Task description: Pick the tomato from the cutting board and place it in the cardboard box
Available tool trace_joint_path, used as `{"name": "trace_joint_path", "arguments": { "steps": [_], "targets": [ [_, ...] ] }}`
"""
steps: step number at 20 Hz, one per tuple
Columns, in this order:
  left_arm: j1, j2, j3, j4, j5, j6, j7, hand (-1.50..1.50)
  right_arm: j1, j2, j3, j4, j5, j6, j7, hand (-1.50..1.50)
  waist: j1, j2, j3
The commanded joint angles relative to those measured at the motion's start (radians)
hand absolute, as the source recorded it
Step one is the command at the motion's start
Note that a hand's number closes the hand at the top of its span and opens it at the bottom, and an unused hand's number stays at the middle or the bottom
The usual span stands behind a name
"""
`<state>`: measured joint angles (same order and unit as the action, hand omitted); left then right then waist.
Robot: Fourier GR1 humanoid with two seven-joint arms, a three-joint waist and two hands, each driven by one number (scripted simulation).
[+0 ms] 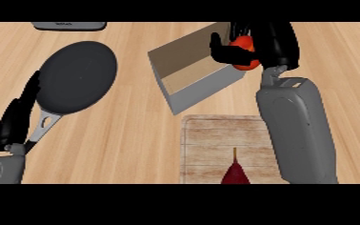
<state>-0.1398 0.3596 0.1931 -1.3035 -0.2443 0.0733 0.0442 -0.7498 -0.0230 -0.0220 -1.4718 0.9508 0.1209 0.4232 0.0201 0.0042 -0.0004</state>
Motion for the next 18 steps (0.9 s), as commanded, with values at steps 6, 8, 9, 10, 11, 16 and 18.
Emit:
{"name": "trace_joint_path", "arguments": {
  "steps": [6,8,9,10,11,16,18],
  "targets": [
    [-0.026,-0.02,-0.015,-0.048,-0.005,-0.008,0.078,0.0,-0.334,0.017,-0.105,0.531,-0.063,-0.177,-0.04,1.5,0.01,0.003,0.0],
    [0.021,-0.033,-0.023,-0.014,-0.015,0.0,-0.018,0.0,-0.313,0.023,-0.087,0.679,-0.042,-0.329,-0.105,1.5,0.029,0.01,0.0],
    [0.017,-0.053,-0.044,-0.064,-0.029,0.013,0.033,0.0,-0.338,0.023,-0.082,0.725,-0.05,-0.341,-0.109,1.5,0.023,0.007,0.001],
    [0.008,0.013,0.011,-0.037,0.001,-0.024,0.014,0.0,-0.341,0.02,-0.118,0.759,-0.043,-0.349,-0.136,1.5,0.016,0.006,0.0],
    [-0.019,-0.024,-0.01,-0.007,-0.007,-0.006,0.005,0.0,-0.418,0.021,-0.116,0.83,-0.02,-0.343,-0.098,1.5,0.024,0.011,0.0],
    [-0.003,-0.015,-0.003,0.018,-0.009,-0.013,-0.051,0.0,-0.424,0.023,-0.15,0.987,-0.094,-0.46,-0.086,-1.5,0.035,0.014,0.0],
    [-0.027,-0.016,-0.008,-0.024,-0.002,-0.022,0.017,0.0,-0.45,0.019,-0.23,1.038,-0.116,-0.445,-0.11,-1.5,0.038,0.018,0.0]
  ]
}}
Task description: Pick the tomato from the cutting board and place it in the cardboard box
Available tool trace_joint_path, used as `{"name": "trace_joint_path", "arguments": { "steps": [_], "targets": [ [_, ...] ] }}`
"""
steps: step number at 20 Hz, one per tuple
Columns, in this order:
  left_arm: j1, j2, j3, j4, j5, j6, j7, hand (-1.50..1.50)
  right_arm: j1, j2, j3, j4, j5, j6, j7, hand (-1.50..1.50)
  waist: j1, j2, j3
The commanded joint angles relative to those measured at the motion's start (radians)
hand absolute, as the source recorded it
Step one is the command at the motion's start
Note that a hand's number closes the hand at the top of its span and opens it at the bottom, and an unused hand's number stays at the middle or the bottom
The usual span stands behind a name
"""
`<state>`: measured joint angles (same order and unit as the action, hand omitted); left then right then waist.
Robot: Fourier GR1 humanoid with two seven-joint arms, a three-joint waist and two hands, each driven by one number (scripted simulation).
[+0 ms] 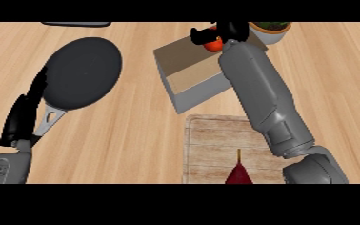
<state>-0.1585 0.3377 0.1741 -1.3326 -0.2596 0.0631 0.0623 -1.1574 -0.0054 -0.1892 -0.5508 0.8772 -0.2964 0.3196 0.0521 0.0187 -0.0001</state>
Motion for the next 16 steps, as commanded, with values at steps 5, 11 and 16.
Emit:
{"name": "trace_joint_path", "arguments": {
  "steps": [5,11,16],
  "targets": [
    [-0.008,-0.027,-0.024,0.012,-0.031,0.023,-0.01,0.0,-0.06,0.005,-0.063,0.223,-0.098,-0.136,-0.125,-1.5,0.016,0.009,0.0],
    [-0.001,-0.019,-0.009,0.004,-0.008,-0.001,0.003,0.0,-0.061,0.004,-0.126,0.201,-0.154,-0.227,-0.304,-1.5,0.008,0.005,0.001],
    [0.035,-0.029,-0.008,-0.004,-0.028,0.028,-0.017,0.0,-0.072,-0.012,-0.221,0.147,-0.258,-0.296,-0.387,-1.5,-0.004,-0.002,0.001]
  ]
}}
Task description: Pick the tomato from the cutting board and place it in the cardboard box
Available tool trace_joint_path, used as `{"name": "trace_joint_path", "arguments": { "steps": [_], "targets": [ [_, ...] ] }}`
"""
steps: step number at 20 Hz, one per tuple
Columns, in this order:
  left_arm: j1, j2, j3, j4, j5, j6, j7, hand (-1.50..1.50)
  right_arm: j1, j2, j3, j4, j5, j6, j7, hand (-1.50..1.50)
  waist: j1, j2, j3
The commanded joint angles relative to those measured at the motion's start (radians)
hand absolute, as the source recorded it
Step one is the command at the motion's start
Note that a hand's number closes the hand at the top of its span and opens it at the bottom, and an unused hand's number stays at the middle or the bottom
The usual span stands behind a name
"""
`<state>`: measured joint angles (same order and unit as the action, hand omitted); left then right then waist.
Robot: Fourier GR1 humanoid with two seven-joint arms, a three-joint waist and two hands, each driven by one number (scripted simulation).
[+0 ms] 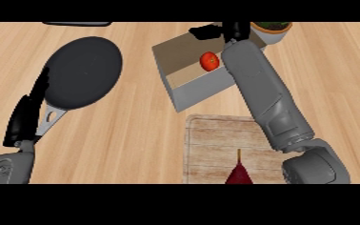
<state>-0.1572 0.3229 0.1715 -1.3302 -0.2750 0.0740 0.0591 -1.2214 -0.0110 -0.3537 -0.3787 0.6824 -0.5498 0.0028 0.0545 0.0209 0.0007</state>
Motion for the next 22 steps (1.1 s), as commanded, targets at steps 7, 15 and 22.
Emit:
{"name": "trace_joint_path", "arguments": {
  "steps": [7,15,22],
  "targets": [
    [-0.026,0.025,0.038,0.013,0.006,-0.004,0.04,0.0,0.128,-0.071,-0.121,-0.134,-0.207,0.095,-0.235,-1.5,-0.055,-0.019,0.0],
    [0.061,-0.013,0.033,-0.008,-0.005,0.028,-0.01,0.0,0.295,-0.213,-0.146,-0.27,-0.266,0.225,-0.215,-1.5,-0.074,-0.027,0.0],
    [0.114,0.025,0.056,-0.086,0.02,-0.023,0.03,0.0,0.541,-0.372,-0.148,-0.512,-0.342,0.48,-0.172,-1.5,-0.08,-0.032,-0.001]
  ]
}}
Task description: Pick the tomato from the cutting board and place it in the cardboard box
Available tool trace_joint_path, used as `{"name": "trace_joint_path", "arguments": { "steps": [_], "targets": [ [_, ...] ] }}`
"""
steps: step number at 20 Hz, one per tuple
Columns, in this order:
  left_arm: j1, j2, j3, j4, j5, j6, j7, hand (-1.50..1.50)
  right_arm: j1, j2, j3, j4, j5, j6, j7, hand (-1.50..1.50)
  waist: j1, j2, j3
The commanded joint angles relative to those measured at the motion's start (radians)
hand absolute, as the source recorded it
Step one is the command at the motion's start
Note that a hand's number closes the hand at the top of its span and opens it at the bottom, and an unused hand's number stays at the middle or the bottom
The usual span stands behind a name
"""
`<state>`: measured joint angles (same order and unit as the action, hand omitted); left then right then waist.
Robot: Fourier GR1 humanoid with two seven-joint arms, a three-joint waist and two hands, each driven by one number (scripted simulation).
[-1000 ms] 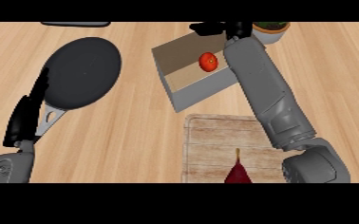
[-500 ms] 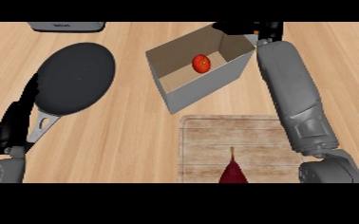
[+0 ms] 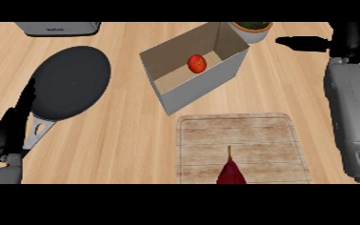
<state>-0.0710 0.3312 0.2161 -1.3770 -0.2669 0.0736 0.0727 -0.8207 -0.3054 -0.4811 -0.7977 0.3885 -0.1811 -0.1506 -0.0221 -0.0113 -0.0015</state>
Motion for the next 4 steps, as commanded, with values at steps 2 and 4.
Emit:
{"name": "trace_joint_path", "arguments": {
  "steps": [2,4],
  "targets": [
    [0.002,0.022,0.028,-0.009,0.024,-0.027,-0.009,0.0,0.208,-0.063,0.004,-0.188,-0.073,0.169,0.022,-1.5,0.0,0.003,0.001],
    [-0.009,-0.003,-0.007,-0.043,0.001,-0.019,0.052,0.0,0.241,-0.13,0.009,-0.247,-0.089,0.256,0.053,-1.5,0.003,0.003,0.001]
  ]
}}
